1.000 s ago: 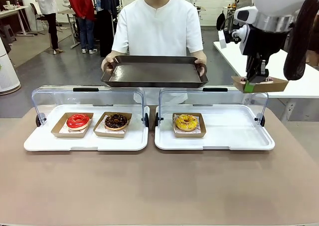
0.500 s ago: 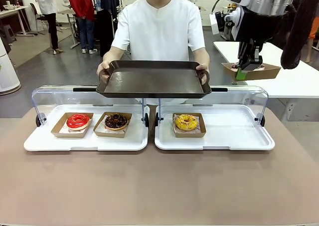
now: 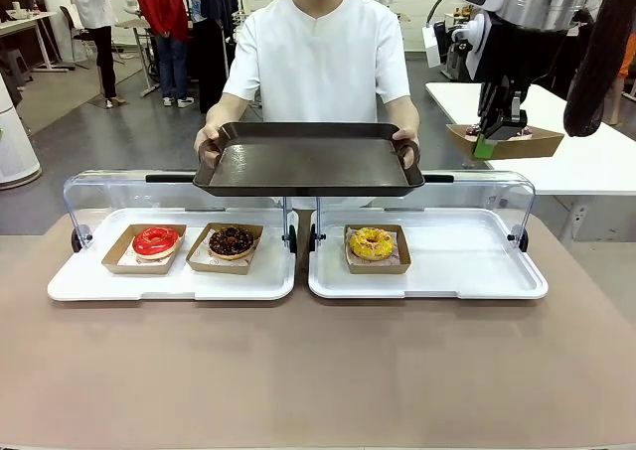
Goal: Provide the desired donut to the person.
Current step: Place the picked Paper togo box onto the Handle tray extended by the person.
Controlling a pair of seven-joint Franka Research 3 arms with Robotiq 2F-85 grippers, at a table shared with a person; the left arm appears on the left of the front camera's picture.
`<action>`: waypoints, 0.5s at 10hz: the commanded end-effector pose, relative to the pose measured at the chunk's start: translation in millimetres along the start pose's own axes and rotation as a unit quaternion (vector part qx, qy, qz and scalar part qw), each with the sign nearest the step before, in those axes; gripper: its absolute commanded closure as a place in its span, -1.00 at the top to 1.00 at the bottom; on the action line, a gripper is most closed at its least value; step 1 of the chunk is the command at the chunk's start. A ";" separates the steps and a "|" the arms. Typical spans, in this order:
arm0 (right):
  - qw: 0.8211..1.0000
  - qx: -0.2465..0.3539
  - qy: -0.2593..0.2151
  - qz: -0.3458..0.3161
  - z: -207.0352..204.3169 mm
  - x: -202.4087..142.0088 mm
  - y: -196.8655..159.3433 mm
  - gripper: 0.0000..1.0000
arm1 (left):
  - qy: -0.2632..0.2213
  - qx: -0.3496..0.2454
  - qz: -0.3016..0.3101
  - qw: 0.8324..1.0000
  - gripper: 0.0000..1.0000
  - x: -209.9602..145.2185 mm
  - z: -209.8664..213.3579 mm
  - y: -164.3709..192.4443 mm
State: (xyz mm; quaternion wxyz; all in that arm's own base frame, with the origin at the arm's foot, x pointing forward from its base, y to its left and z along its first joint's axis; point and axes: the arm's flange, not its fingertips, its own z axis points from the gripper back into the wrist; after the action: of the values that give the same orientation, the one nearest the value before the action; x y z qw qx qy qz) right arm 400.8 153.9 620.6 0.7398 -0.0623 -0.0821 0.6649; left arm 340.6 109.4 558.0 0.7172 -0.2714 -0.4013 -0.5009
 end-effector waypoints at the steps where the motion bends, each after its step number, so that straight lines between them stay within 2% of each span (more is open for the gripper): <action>1: 1.000 0.000 0.001 -0.001 0.1 -1.1 2.2 -0.97 | -0.011 0.002 -0.005 1.000 1.00 0.5 -0.6 0.6; 5: 1.000 0.000 0.001 -0.001 0.1 -1.1 2.2 -0.97 | -0.011 0.002 -0.005 1.000 1.00 0.5 -0.6 0.6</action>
State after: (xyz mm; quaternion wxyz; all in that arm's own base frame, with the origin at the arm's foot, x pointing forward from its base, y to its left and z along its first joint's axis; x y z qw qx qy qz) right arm 400.8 154.0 620.6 0.7398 -0.0623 -0.0821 0.6649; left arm 340.6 109.4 558.0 0.7171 -0.2715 -0.4014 -0.5009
